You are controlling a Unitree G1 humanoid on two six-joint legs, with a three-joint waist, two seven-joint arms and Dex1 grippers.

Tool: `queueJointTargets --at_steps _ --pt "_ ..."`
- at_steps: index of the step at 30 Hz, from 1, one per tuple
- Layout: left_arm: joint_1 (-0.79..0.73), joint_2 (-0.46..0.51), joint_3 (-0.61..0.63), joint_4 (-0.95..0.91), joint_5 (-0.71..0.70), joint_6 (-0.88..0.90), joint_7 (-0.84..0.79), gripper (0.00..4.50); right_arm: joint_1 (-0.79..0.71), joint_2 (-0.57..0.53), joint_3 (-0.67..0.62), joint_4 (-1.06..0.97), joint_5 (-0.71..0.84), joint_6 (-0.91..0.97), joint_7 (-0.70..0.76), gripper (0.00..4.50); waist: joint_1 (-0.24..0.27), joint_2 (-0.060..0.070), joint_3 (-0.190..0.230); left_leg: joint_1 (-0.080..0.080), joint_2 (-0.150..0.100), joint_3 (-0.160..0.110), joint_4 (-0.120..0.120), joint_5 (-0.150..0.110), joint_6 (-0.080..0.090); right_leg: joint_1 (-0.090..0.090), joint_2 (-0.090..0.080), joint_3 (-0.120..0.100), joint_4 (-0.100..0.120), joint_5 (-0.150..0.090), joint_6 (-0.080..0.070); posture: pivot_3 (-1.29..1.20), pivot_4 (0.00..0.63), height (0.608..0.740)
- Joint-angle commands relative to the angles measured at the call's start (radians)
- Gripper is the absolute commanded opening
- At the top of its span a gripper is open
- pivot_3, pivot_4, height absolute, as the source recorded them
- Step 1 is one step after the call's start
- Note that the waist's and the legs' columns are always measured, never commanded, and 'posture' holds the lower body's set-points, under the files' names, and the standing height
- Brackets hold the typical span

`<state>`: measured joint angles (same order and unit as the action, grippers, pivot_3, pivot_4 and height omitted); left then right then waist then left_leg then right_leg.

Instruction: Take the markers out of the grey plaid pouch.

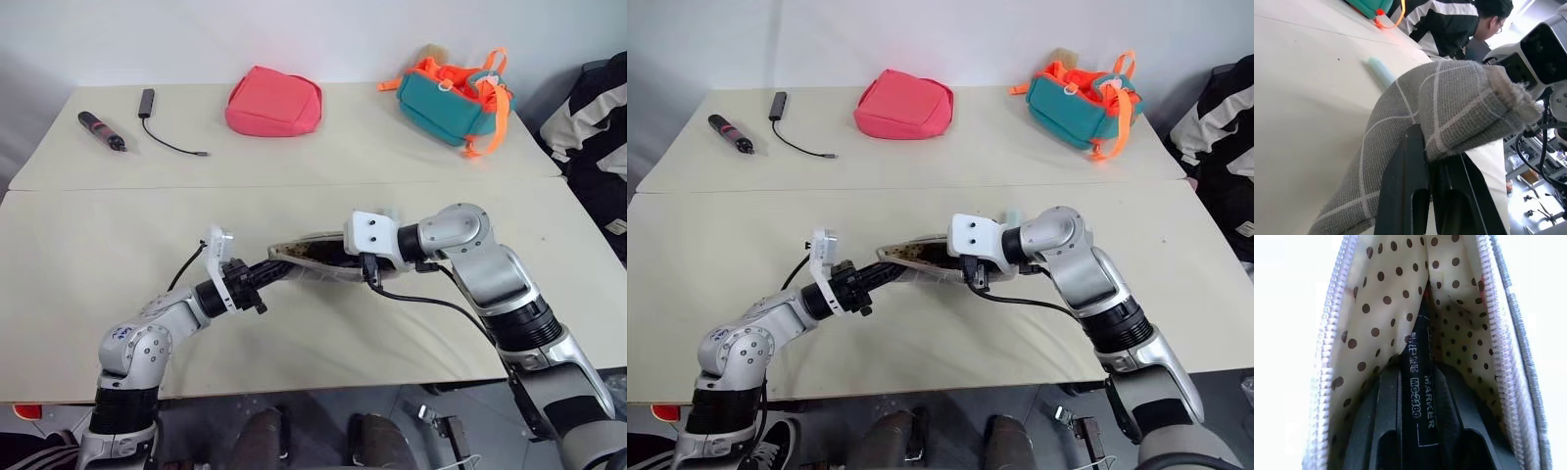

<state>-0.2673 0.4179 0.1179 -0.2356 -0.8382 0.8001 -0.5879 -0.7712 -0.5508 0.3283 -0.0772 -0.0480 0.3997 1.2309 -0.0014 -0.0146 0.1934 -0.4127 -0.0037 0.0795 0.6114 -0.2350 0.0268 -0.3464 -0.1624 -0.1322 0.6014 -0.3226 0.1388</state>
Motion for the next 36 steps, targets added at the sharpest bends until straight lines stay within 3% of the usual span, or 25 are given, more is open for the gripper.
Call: queueJointTargets --at_steps 1,5,11,16,20,23,30,33,36 --pt "0.031 0.031 -0.007 -0.028 -0.015 0.063 -0.003 0.0 -0.064 -0.027 -0.061 -0.025 0.02 -0.057 -0.032 0.55 0.0 0.0 0.0 0.0 0.0 0.0 0.0 0.0 0.0 0.0 0.0 0.0 0.0 0.0 0.0 0.0 0.15 0.74" --pt "0.051 0.077 -0.038 -0.086 -0.025 0.092 -0.039 0.0 -0.072 -0.052 -0.058 0.012 0.008 -0.089 -0.045 0.55 -0.001 0.0 0.0 0.0 0.0 0.0 0.0 0.0 0.0 0.0 0.0 0.0 0.0 0.0 0.0 0.0 0.15 0.74" --pt "-0.024 0.017 0.008 0.047 0.129 -0.084 0.061 0.0 -0.056 -0.08 -0.089 -0.002 0.085 -0.057 -0.003 0.55 0.004 0.0 0.001 0.0 0.0 0.0 0.0 0.0 0.0 0.0 0.0 0.0 -0.004 0.0 0.0 0.0 0.15 0.74" --pt "-0.069 -0.047 0.105 0.109 0.079 -0.11 0.104 0.0 -0.018 -0.105 -0.082 -0.066 0.14 -0.016 0.031 0.55 0.003 0.0 0.001 -0.001 0.0 0.0 0.0 -0.001 0.001 0.0 0.0 -0.001 -0.002 0.0 0.001 0.0 0.15 0.74" --pt "-0.049 -0.038 0.079 0.105 0.124 -0.127 0.077 0.0 -0.025 -0.078 -0.1 -0.1 0.202 0.04 0.01 0.55 0.0 0.0 0.001 -0.001 0.0 0.0 0.0 0.0 0.002 0.0 0.0 -0.001 -0.003 0.001 0.001 0.0 0.15 0.74" --pt "-0.039 -0.014 0.049 0.096 0.198 -0.2 0.052 0.0 -0.028 -0.062 -0.141 -0.12 0.269 0.087 -0.012 0.55 0.001 0.0 0.001 -0.001 0.0 0.001 0.0 -0.001 0.002 0.0 0.0 -0.001 -0.002 0.001 0.001 0.0 0.15 0.74" --pt "-0.087 0.046 0.157 0.188 0.247 -0.325 0.049 0.0 -0.097 -0.005 -0.356 -0.15 0.542 0.305 -0.128 0.55 0.001 0.0 0.001 -0.003 0.0 0.0 0.0 -0.001 0.001 -0.002 -0.001 0.0 -0.003 0.001 0.001 0.0 0.15 0.74" --pt "-0.108 0.076 0.172 0.22 0.341 -0.452 0.077 0.0 -0.037 -0.104 -0.281 -0.091 0.387 0.19 -0.137 0.55 0.005 -0.003 -0.001 -0.005 0.0 0.0 0.0 -0.001 0.001 -0.005 -0.001 -0.001 -0.001 0.001 0.001 0.0 0.15 0.74" --pt "-0.098 0.152 0.123 0.251 0.531 -0.654 0.081 0.0 0.028 -0.2 -0.195 0.028 0.198 0.001 -0.178 0.55 0.014 -0.004 -0.001 -0.009 -0.002 0.003 0.0 -0.001 0.002 -0.009 -0.002 0.0 -0.001 0.002 0.002 0.0 0.15 0.74"
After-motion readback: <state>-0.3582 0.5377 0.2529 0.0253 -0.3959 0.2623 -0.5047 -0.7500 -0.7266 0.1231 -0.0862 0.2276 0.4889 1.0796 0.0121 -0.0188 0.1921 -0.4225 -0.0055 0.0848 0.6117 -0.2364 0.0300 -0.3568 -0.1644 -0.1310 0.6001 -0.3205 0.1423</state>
